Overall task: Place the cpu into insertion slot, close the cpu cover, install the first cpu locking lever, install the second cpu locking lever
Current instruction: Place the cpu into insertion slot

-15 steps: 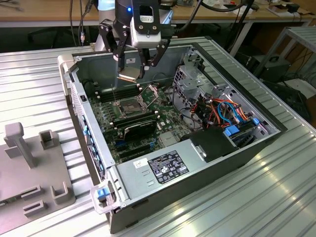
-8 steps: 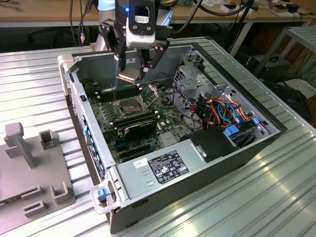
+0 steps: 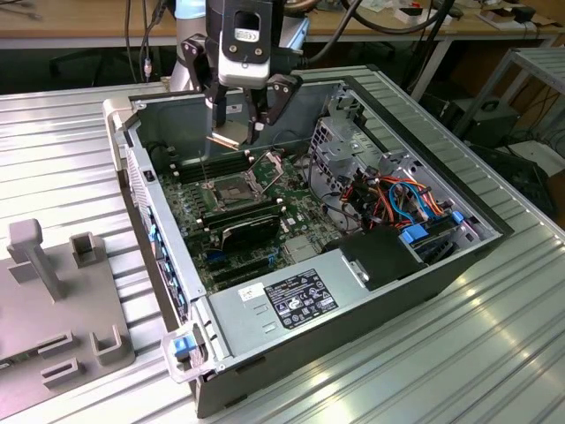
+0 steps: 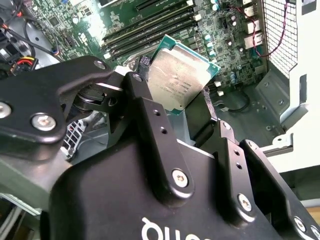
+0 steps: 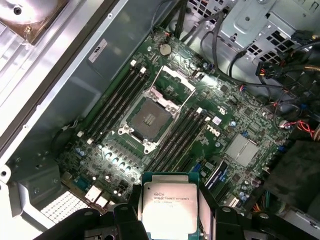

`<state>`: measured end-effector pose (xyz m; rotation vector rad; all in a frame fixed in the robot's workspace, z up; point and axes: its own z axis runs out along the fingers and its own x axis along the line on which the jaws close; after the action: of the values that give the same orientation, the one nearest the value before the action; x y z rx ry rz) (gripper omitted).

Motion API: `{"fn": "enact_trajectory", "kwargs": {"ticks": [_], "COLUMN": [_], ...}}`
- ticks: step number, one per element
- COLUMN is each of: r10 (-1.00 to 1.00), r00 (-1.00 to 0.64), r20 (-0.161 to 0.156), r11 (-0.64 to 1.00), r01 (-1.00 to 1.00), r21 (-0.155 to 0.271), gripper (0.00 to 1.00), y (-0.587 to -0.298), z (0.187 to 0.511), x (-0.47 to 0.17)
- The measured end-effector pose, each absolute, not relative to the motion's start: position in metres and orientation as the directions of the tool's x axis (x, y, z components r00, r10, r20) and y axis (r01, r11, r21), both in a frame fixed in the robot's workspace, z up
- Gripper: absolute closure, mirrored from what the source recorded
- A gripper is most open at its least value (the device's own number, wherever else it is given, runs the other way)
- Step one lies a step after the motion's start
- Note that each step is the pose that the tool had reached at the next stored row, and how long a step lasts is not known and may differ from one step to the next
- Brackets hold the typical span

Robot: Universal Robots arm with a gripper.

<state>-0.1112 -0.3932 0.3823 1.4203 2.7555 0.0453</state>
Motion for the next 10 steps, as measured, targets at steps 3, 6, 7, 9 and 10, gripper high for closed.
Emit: {"fn": "enact_trajectory", "kwargs": {"ticks": [3, 6, 7, 9, 10], "r10": [0.825, 0.837, 0.840, 0.847, 0.849], "r00": [-0.565, -0.547, -0.542, -0.532, -0.529], "r20": [-0.023, -0.023, -0.023, -0.023, -0.023], "r11": [0.566, 0.547, 0.542, 0.532, 0.529], "r01": [0.823, 0.836, 0.839, 0.845, 0.847], "r21": [0.045, 0.045, 0.045, 0.045, 0.045], "gripper": [0.46, 0.46, 0.46, 0.46, 0.46], "y": [-0.3932, -0.3932, -0.3932, -0.3932, -0.3933], "z": [0.3821, 0.3817, 0.3817, 0.3815, 0.3815], "x": [-0.1112, -0.1112, -0.1112, -0.1112, -0.1112]}}
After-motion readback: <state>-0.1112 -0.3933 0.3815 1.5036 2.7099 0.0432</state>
